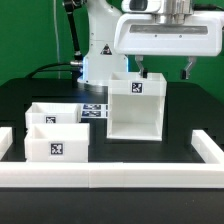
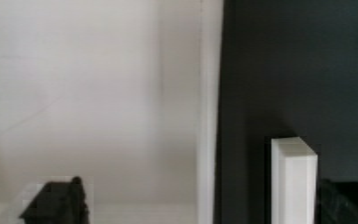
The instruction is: Assemble drawer
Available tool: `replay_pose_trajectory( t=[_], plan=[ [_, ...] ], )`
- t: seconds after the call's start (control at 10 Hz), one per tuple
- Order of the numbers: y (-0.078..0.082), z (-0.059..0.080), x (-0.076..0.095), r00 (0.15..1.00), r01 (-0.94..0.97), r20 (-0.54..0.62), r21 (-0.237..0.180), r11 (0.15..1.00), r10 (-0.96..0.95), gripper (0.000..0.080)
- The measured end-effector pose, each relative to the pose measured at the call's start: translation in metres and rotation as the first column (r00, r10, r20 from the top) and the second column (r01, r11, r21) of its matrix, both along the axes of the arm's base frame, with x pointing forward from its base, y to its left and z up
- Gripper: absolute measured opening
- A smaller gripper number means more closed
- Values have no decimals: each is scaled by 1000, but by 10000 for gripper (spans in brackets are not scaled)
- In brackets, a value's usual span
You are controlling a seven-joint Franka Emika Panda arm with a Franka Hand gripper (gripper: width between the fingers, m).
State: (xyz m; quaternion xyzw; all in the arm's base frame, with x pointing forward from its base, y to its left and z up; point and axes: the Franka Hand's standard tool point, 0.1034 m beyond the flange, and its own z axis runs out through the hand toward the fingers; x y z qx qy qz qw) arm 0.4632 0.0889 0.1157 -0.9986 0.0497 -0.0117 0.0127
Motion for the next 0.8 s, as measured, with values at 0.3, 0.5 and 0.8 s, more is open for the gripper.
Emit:
replay_pose_trajectory(
  t=[0.3, 0.5, 0.8],
  plan=[
    [7, -16, -22, 1000, -18, -14, 0, 1000, 18, 650],
    [8, -21, -25, 999, -22, -24, 0, 1000, 22, 650],
    [8, -21, -25, 999, -24, -25, 0, 1000, 24, 402]
  ],
)
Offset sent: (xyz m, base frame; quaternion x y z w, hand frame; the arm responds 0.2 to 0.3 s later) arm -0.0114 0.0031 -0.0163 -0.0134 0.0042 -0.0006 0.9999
